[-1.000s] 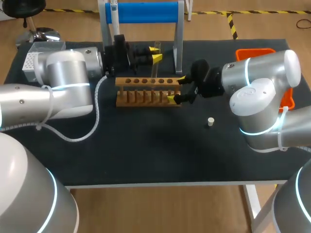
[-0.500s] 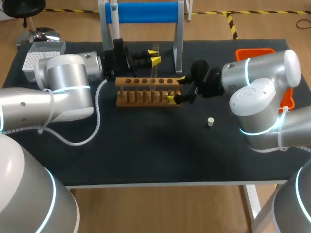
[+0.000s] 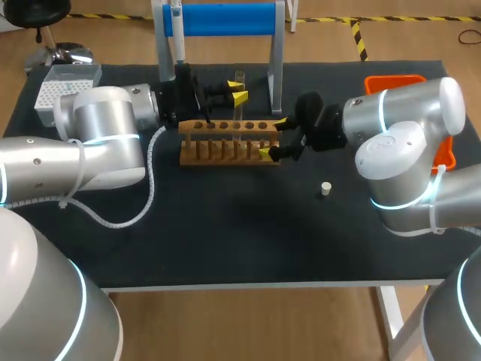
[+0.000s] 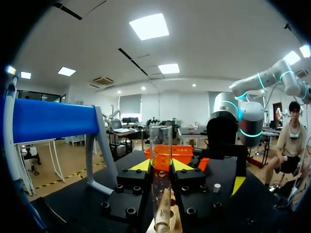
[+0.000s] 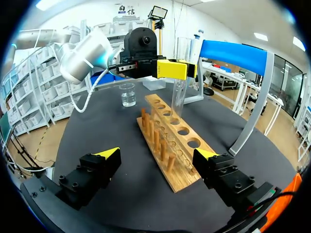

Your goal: Invert the test tube, pick up the pipette, mount the tip to pipette, aspirate from beaker and dispense into the tube, eject the tip, return the pipette, and cap with the stopper.

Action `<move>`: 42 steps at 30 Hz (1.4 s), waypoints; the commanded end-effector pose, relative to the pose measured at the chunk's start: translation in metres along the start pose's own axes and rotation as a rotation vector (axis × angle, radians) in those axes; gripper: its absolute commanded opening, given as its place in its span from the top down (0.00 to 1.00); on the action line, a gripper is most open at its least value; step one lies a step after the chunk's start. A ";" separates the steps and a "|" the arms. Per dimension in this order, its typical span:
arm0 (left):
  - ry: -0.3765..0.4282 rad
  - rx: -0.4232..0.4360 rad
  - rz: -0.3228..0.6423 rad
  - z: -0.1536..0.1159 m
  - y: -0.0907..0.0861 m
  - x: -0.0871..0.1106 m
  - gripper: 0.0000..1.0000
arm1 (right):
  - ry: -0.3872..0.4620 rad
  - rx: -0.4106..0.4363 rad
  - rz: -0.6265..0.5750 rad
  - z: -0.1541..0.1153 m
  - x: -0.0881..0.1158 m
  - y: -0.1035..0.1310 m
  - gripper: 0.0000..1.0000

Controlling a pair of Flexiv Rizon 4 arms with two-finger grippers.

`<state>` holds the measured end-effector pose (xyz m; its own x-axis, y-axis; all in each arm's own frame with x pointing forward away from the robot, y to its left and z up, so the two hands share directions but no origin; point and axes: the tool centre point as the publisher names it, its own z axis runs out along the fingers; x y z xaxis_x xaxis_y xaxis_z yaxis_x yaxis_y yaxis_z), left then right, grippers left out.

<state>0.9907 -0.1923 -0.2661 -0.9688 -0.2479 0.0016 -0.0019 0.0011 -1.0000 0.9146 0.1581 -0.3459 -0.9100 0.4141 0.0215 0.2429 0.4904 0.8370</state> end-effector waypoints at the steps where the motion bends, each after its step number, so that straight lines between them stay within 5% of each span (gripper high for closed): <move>1: 0.004 -0.025 0.008 0.002 0.003 -0.002 1.00 | 0.002 -0.002 0.000 -0.001 0.000 -0.001 0.00; 15: 0.010 -0.121 0.034 0.001 0.008 -0.001 1.00 | 0.002 -0.002 0.000 -0.001 0.000 -0.001 0.00; 42: -0.023 -0.043 -0.013 -0.004 0.021 -0.003 1.00 | 0.002 -0.002 0.000 -0.001 0.000 -0.001 0.00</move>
<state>0.9927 -0.1880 -0.2832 -0.9635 -0.2672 0.0151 -0.0291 0.0483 -0.9984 0.9147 0.1581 -0.3459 -0.9100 0.4141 0.0215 0.2429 0.4904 0.8370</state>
